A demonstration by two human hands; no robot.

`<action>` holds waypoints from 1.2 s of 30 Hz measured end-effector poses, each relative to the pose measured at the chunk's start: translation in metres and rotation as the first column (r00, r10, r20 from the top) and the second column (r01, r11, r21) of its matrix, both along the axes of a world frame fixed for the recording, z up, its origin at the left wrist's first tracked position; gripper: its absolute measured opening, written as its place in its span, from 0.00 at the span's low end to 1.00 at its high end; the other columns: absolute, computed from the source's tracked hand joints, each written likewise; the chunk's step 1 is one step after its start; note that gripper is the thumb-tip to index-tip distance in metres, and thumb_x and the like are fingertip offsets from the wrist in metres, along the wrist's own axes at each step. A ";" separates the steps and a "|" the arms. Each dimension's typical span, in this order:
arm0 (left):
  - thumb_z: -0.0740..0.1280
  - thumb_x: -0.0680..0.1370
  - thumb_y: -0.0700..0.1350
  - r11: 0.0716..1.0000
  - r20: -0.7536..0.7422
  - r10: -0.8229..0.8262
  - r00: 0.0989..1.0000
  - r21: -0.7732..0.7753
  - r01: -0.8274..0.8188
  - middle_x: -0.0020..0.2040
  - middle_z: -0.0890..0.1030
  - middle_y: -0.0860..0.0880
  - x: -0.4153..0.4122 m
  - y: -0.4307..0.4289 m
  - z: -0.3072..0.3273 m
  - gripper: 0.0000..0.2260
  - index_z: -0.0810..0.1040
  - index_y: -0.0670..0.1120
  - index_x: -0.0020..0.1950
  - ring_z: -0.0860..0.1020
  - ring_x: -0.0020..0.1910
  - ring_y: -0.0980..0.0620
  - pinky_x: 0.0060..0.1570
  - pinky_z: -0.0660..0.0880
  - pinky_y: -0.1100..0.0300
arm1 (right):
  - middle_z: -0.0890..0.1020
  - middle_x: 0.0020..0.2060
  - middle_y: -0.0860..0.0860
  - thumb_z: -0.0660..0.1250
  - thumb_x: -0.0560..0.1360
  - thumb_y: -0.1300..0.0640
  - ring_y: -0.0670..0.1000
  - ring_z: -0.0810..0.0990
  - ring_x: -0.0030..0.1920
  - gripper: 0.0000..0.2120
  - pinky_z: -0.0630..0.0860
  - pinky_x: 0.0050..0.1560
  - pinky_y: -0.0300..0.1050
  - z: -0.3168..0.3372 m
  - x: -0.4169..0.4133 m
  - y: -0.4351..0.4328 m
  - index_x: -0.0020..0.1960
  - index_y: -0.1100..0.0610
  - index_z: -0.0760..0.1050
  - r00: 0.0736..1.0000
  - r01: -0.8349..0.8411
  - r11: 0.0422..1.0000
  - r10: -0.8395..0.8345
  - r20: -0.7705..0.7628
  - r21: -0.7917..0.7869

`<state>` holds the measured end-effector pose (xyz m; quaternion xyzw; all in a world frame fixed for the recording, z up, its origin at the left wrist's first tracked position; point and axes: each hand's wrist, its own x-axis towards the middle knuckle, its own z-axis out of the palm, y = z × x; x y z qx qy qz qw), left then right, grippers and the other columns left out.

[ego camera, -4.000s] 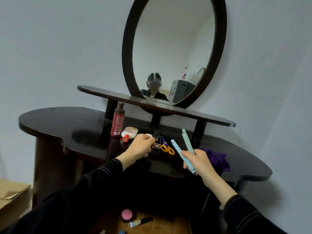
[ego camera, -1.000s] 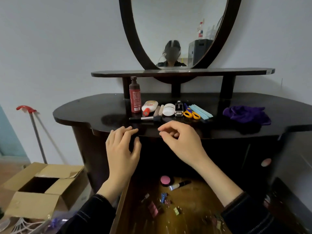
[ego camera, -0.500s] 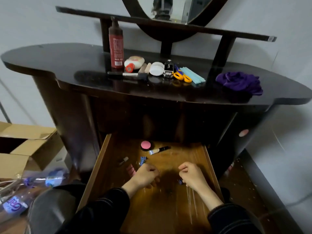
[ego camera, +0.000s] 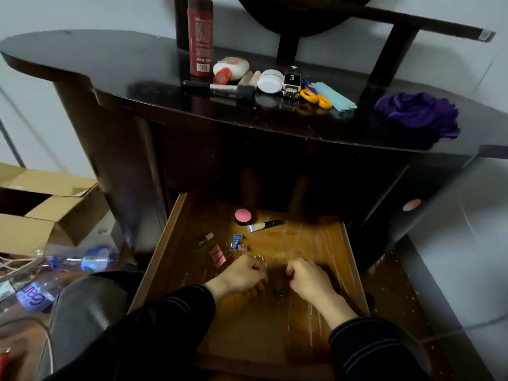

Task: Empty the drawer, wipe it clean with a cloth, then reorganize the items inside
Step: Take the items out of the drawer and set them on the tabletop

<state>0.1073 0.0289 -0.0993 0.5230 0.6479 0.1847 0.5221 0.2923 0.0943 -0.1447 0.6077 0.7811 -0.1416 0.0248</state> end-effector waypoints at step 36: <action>0.60 0.83 0.46 0.776 0.539 0.622 0.568 -0.519 -0.357 0.58 0.79 0.34 -0.012 0.009 -0.003 0.16 0.75 0.37 0.64 0.82 0.48 0.37 0.39 0.82 0.51 | 0.82 0.44 0.45 0.70 0.77 0.58 0.46 0.80 0.44 0.05 0.80 0.47 0.45 0.024 -0.007 -0.017 0.44 0.50 0.82 0.988 -0.101 0.992 0.090 -0.128 -0.080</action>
